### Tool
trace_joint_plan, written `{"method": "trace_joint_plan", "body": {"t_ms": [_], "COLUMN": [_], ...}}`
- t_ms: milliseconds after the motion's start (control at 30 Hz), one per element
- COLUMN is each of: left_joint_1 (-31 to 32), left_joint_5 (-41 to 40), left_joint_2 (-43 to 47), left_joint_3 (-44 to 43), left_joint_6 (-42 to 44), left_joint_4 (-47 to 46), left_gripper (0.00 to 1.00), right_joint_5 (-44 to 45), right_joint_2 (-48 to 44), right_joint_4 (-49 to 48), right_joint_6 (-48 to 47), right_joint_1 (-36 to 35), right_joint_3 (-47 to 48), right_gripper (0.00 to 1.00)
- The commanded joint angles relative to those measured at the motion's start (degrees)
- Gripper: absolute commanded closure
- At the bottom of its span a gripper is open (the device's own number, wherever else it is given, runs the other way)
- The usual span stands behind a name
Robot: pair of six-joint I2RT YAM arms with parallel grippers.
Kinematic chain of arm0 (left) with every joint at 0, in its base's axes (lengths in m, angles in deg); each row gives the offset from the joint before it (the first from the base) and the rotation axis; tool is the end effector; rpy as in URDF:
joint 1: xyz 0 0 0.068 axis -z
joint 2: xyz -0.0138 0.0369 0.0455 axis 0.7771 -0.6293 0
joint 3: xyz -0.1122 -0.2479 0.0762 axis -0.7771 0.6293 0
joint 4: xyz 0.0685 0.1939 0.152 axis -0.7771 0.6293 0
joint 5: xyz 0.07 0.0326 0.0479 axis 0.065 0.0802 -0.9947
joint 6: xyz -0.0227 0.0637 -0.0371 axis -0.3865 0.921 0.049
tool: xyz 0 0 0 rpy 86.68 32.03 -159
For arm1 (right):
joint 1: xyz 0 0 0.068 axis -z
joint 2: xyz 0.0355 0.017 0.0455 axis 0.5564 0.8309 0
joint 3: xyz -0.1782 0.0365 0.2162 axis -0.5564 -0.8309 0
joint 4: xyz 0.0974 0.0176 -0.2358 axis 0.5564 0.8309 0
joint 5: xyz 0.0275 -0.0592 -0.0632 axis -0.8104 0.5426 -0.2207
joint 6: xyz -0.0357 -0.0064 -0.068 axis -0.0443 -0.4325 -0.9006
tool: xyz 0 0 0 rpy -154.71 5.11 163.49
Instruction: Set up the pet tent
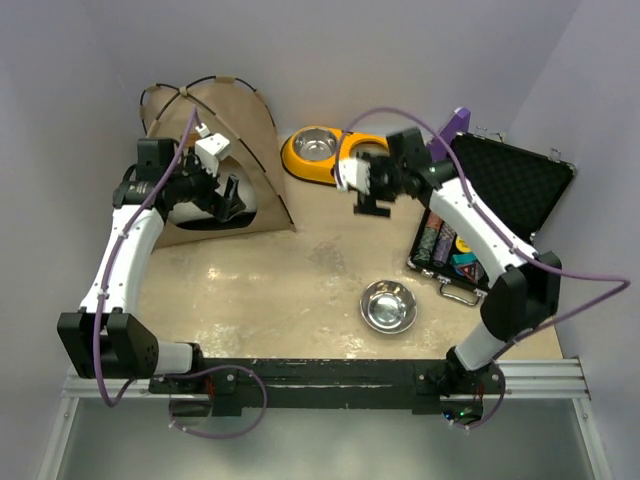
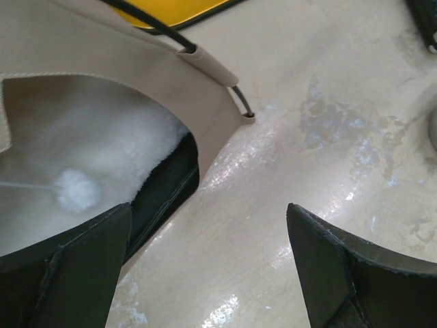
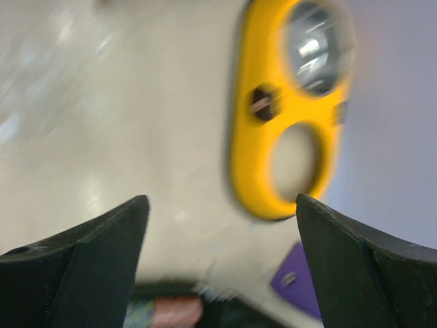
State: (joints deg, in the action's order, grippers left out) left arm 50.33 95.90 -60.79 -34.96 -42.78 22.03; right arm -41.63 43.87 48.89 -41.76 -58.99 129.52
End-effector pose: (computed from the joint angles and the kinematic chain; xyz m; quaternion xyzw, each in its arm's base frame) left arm 0.2944 -0.0335 0.3471 0.2674 0.8394 -0.1935 0.4318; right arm 0.3460 0.1863 0.3508 -0.6596 0.6097 0.0181 0.4391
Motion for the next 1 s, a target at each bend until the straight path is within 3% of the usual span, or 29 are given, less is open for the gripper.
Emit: {"method": "trace_joint_plan", "body": {"t_ms": [0, 100, 233, 700, 800, 900, 933, 967], "left_joint_1": [2.25, 2.69, 3.56, 4.27, 4.27, 4.27, 4.27, 4.27], "left_joint_5": [6.61, 8.01, 9.42, 2.13, 1.60, 1.16, 0.90, 0.63], "left_joint_2": [-0.51, -1.82, -3.58, -0.07, 0.81, 0.81, 0.90, 0.81], "left_joint_3": [1.72, 1.11, -0.21, 3.13, 3.92, 3.92, 3.92, 3.92], "left_joint_6": [1.00, 0.12, -1.81, -0.58, -0.50, -0.50, -0.32, -0.15], "left_joint_4": [-1.70, -2.06, -1.89, -1.18, -1.80, -1.62, -1.62, -1.62], "left_gripper": [0.00, 0.00, 0.00, 0.00, 0.00, 0.00, 0.00, 0.00], "right_joint_5": [-0.21, 1.11, 1.47, -5.03, -5.47, -8.63, -10.03, -11.61], "right_joint_2": [-9.01, -15.00, -14.41, -2.98, -0.70, 2.99, 4.57, 6.06], "right_joint_4": [13.38, 12.76, 7.76, 12.06, 12.67, 13.82, 14.34, 15.30], "right_joint_6": [-16.33, -20.91, -20.57, -20.92, -20.22, -15.58, -13.47, -12.32], "right_joint_1": [0.32, 0.23, 0.23, 0.23, 0.23, 0.32, 0.67, 1.10], "right_joint_3": [-20.95, -30.64, -36.11, -32.95, -31.91, -26.65, -23.93, -21.47], "right_gripper": [0.09, 0.11, 0.14, 0.28, 0.49, 0.91, 1.00, 1.00]}}
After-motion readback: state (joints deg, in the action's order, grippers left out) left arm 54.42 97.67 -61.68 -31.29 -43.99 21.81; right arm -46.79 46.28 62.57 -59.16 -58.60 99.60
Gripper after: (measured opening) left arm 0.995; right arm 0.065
